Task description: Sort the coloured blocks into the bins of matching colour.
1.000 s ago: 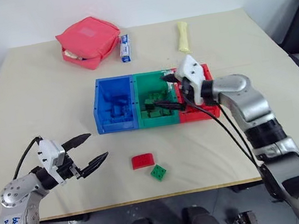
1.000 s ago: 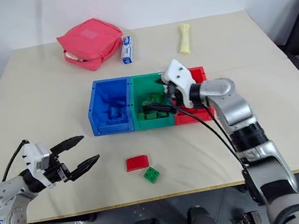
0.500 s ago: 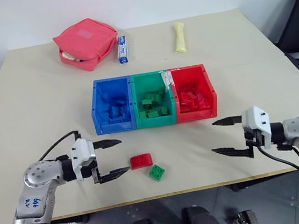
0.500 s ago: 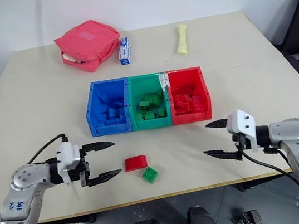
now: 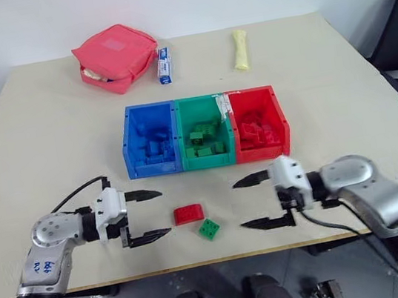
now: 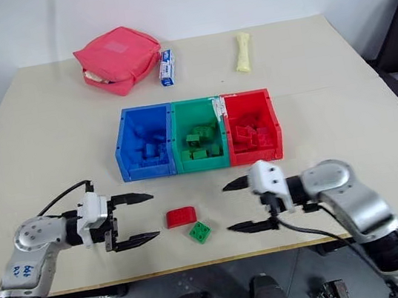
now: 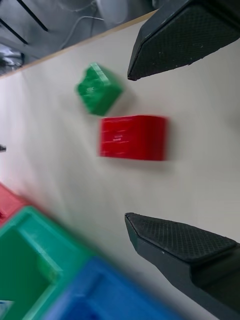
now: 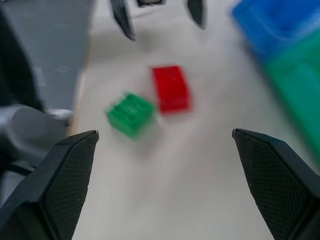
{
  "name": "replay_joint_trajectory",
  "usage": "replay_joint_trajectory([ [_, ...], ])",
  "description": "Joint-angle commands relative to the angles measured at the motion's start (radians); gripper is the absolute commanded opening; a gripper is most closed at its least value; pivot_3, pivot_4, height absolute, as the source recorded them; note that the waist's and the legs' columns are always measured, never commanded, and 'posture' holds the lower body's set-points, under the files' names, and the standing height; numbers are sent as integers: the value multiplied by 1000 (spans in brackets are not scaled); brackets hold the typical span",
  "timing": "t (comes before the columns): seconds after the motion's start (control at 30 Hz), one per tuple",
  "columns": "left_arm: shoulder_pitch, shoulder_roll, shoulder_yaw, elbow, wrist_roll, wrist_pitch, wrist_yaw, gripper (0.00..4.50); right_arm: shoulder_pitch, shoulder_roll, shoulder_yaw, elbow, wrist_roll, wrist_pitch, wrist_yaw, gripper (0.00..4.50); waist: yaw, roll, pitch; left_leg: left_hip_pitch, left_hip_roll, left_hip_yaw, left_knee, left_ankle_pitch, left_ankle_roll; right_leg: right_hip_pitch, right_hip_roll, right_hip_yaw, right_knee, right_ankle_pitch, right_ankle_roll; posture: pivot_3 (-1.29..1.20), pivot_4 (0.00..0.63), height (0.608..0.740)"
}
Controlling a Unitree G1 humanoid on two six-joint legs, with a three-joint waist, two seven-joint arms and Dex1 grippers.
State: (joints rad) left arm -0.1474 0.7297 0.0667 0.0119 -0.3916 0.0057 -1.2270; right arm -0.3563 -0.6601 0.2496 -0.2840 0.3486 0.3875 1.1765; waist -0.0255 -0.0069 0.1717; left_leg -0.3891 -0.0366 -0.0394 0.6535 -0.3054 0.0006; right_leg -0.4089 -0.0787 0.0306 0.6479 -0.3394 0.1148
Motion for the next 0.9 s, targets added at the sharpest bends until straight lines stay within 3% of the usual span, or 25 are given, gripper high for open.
replay_joint_trajectory([
  [0.03, 47, 27, 46, -38, -19, -3, 0, 4500, -37, 50, 97, 27, -74, 13, -37, 4492, 0, 0, 0, 0, 0, 0, 0, 0, 0, 0, 0, 0, 0, 0, 0, 0, 150, 740],
  [0.27, 149, 50, 100, -108, -34, 20, 22, 4500, -92, 144, 214, 183, -195, -55, -63, 4492, 1, -1, 0, 0, -1, -1, 1, 0, 0, 0, -1, -1, 0, 0, 0, 0, 150, 740],
  [0.37, 165, 52, 116, -123, -37, 28, 28, 4500, -93, 160, 224, 205, -202, -75, -55, 3884, -1, -1, 0, 0, -1, -1, 0, 0, 0, 0, 0, -1, 0, 0, 0, 0, 150, 740],
  [0.6, 162, 44, 131, -131, -45, 40, 39, 4500, -75, 152, 208, 191, -191, -90, -37, 1535, -1, -1, 0, 0, -1, -1, 0, 0, 0, 0, 0, -1, 0, 0, 0, 0, 150, 740],
  [0.63, 157, 40, 131, -131, -47, 43, 42, 4500, -73, 152, 202, 187, -186, -89, -36, 1389, -1, -1, 0, 0, -1, -1, 0, 0, 0, 0, 0, -1, 0, 0, 0, 0, 150, 740],
  [0.77, 139, 20, 126, -129, -56, 50, 59, 4500, -65, 136, 163, 167, -163, -106, -22, 1388, 0, -1, 0, 0, -1, -1, 0, 0, 0, 0, 0, -1, 0, 0, 0, 0, 150, 740],
  [0.9, 114, -19, 153, -139, -108, 94, 117, 4500, -92, 126, 32, 140, -60, -88, -21, 1388, 1, -1, 0, 0, -1, -1, 1, 0, 0, 0, -1, -1, 0, 0, 0, 0, 150, 740],
])
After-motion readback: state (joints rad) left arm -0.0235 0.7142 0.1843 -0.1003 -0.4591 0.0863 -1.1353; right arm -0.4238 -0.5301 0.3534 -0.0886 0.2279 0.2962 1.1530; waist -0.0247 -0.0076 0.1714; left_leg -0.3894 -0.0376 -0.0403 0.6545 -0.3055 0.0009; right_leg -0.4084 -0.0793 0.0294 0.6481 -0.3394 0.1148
